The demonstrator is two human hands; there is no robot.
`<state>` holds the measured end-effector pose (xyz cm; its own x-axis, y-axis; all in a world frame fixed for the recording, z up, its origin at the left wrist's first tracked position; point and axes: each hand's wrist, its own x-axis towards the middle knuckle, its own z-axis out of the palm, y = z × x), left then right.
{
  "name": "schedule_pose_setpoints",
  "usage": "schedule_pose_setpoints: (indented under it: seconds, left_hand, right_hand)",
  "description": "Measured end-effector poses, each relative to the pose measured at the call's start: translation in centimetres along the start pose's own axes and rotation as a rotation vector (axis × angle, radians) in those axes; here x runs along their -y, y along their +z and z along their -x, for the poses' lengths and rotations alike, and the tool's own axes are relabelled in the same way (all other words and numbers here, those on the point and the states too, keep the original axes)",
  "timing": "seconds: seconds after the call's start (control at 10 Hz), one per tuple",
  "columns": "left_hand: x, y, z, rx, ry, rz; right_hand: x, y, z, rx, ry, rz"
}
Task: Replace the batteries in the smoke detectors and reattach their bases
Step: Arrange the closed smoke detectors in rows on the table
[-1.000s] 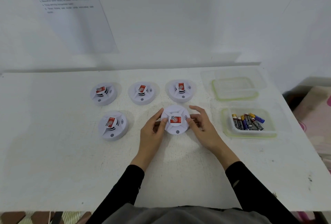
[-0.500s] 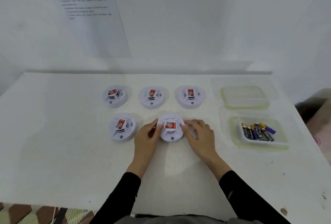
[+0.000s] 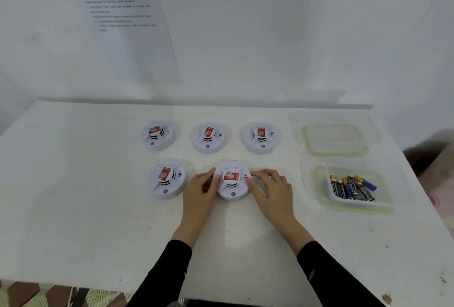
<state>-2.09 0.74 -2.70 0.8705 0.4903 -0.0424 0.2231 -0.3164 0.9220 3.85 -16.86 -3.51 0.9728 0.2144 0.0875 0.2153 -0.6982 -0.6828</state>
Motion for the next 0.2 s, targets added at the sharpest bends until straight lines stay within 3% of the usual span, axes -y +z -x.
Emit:
schedule_pose_setpoints:
  seconds: [0.2]
  left_hand:
    - [-0.04,-0.12,-0.02,-0.029,-0.026,0.004]
  right_hand:
    - [-0.33,-0.47,-0.18,0.036,0.04,-0.09]
